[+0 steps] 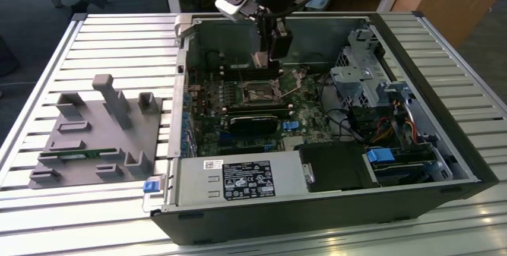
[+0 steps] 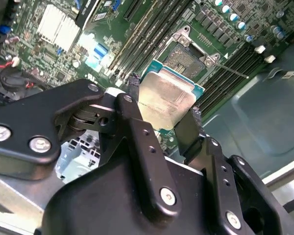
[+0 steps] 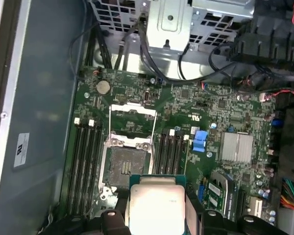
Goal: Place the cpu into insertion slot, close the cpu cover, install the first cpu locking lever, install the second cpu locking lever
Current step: 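Place the cpu into insertion slot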
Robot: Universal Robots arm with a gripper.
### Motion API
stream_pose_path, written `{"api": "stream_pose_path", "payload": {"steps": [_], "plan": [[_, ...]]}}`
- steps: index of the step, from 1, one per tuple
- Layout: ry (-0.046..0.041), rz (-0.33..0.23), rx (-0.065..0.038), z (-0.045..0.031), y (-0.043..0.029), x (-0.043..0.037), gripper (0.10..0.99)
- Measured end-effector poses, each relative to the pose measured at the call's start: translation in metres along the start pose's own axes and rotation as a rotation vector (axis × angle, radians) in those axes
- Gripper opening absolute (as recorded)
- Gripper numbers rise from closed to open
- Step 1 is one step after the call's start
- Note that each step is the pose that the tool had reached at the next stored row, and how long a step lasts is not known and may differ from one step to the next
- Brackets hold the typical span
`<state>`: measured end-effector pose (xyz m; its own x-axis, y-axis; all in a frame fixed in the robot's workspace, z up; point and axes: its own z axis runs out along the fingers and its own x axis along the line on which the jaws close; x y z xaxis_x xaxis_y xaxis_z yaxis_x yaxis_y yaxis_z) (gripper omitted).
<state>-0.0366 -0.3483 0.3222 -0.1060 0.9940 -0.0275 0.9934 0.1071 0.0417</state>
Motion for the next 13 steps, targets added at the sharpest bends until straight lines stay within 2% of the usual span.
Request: {"api": "stream_pose_path", "payload": {"steps": [4, 11, 13], "plan": [[-0.0006, 0.011, 0.004, 0.0068, 0.0001, 0.0032, 0.537], [0.002, 0.07, 0.006, 0.0173, 0.0, 0.0048, 0.537], [0.0017, 0.072, 0.006, 0.0206, 0.0001, 0.0071, 0.537]]}}
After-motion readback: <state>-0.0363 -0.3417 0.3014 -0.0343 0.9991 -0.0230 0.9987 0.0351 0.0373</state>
